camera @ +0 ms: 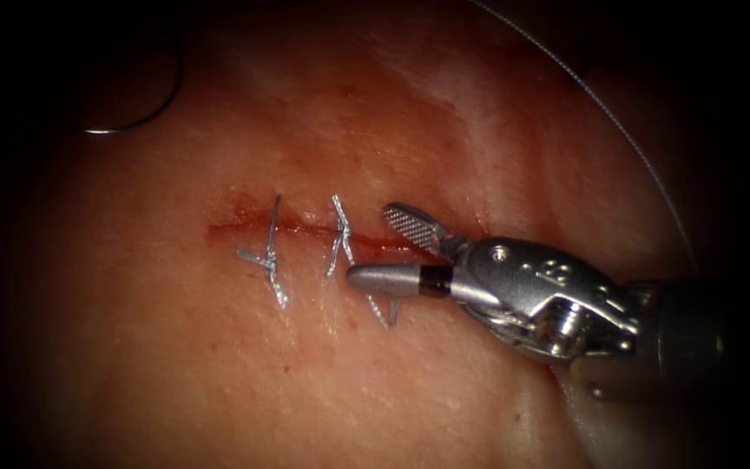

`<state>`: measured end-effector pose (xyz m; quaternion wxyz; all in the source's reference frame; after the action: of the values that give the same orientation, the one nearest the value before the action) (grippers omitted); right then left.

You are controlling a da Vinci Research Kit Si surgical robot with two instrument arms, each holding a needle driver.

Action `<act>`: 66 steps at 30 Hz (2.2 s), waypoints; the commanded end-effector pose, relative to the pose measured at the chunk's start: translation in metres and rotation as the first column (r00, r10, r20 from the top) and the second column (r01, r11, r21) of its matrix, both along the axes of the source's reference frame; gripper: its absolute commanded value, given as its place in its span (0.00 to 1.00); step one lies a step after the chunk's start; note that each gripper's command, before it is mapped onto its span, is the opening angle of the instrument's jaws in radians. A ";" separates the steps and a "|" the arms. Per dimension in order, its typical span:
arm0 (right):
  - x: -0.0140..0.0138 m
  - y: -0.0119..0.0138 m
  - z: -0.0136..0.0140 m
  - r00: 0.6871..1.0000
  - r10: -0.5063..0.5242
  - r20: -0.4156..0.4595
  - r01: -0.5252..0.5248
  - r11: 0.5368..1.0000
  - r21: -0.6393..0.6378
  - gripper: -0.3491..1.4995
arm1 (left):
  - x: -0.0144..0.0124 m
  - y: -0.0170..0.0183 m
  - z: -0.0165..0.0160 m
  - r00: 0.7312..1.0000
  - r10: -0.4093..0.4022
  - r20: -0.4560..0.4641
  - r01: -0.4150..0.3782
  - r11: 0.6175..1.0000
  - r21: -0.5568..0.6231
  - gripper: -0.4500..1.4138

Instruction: Wound Closure

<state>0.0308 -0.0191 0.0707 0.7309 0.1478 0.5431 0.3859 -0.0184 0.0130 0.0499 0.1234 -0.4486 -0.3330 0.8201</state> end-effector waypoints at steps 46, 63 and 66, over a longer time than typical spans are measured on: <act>-0.0077 0.0004 -0.0003 0.998 -0.041 0.057 0.041 0.999 -0.011 0.84 | -0.0166 -0.0202 0.0234 0.967 -0.220 -0.129 0.186 0.954 -0.235 0.46; -0.0063 -0.0003 -0.0002 0.997 -0.037 0.063 0.039 0.999 -0.021 0.84 | -0.0160 -0.0177 0.0213 0.958 -0.261 -0.116 0.216 0.929 -0.301 0.00; -0.0056 -0.0005 0.0002 0.997 -0.049 0.056 0.051 0.998 -0.039 0.82 | -0.0152 -0.0161 0.0202 0.952 -0.290 -0.097 0.251 0.922 -0.294 0.00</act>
<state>0.0245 -0.0194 0.0704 0.7599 0.1343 0.5277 0.3549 -0.0329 -0.0025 0.0692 0.1937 -0.4450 -0.1385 0.8633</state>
